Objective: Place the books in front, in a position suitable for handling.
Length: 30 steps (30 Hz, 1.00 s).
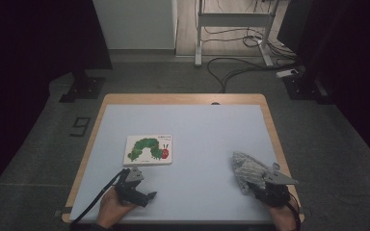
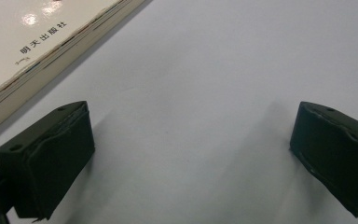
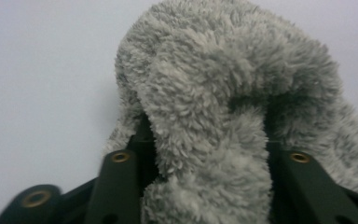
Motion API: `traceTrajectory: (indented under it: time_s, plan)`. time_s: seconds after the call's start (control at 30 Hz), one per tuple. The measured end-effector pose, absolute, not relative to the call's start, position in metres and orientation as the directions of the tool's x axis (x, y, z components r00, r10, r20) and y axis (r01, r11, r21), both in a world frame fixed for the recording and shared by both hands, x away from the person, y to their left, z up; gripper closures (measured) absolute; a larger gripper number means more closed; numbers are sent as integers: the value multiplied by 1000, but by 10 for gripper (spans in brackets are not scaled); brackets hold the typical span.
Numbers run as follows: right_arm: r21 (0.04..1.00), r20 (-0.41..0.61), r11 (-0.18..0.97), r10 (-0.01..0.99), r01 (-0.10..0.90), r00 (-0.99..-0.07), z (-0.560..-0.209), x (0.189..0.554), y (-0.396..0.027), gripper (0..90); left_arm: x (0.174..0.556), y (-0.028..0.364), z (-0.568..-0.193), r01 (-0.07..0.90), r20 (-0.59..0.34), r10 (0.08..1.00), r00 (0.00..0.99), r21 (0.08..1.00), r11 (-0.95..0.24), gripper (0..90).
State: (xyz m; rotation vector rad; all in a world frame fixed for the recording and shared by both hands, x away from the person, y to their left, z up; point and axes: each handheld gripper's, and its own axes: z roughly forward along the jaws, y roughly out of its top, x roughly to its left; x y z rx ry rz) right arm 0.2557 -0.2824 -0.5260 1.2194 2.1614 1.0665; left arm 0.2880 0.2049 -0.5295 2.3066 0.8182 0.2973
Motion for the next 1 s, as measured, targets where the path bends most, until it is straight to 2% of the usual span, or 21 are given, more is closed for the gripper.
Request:
traceTrajectory:
  time_s: [0.2,0.37,0.8,1.0]
  plan:
    - [778,21,315,852,544,-524,-524,256,-284,156,288,205,-529,478,-9,628,778,656,-583,0]
    - [762,-3,336,856,554,-516,-519,250,-286,30,288,205,-529,479,-9,628,778,656,-584,0]
    - [779,-43,323,882,537,-469,-485,248,-290,4,289,205,-529,480,-14,626,780,656,-583,0]
    - [782,-47,334,873,527,-485,-475,255,-281,5,289,209,-526,472,16,626,780,643,-604,0]
